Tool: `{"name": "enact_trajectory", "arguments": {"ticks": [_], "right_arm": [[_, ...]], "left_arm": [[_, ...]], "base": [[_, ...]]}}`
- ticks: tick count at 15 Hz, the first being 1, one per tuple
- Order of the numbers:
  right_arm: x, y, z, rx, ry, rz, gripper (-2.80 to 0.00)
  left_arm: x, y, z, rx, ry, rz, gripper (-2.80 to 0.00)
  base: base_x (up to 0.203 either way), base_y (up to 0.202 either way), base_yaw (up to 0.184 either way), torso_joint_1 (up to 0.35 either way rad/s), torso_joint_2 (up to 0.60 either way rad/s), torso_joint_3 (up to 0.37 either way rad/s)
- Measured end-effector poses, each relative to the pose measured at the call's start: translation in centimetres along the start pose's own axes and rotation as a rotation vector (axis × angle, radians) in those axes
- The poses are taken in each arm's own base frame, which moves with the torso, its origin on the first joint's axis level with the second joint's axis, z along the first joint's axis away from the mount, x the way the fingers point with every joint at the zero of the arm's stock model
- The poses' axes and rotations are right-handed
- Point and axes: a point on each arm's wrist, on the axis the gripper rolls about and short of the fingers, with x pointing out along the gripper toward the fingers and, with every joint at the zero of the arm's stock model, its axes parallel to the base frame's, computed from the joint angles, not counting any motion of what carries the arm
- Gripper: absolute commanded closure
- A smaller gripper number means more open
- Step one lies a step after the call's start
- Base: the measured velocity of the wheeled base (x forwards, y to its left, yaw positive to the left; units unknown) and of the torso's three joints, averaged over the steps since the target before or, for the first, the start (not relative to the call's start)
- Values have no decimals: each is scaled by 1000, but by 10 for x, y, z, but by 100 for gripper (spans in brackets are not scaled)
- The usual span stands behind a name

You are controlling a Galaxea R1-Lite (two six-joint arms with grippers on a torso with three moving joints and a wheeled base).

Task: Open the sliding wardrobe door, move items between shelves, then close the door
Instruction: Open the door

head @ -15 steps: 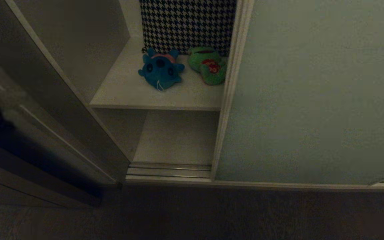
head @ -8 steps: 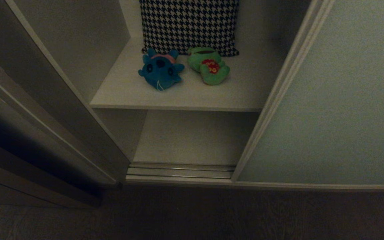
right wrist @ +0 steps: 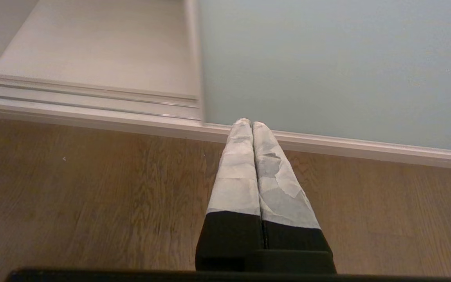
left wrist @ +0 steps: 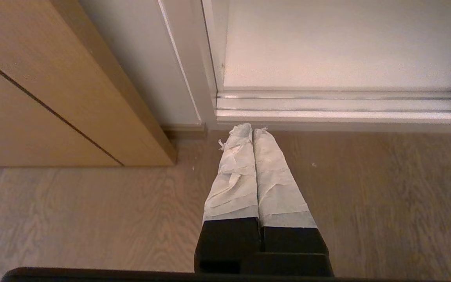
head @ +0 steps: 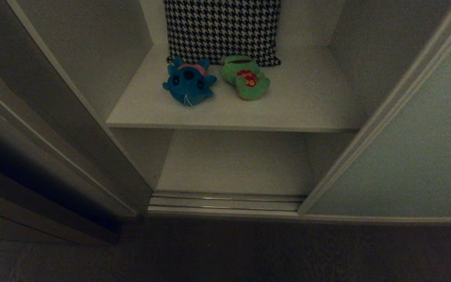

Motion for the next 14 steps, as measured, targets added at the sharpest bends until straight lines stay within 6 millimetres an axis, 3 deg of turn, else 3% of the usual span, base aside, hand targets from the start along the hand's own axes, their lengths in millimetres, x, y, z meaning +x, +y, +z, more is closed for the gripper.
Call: {"name": "enact_trajectory", "arguments": {"ticks": [14], "right_arm": [[0, 0, 0, 0, 1, 0, 0]], "left_arm": [[-1, 0, -3, -15, -14, 11, 0]], "base": [[8, 0, 0, 0, 0, 1]]}}
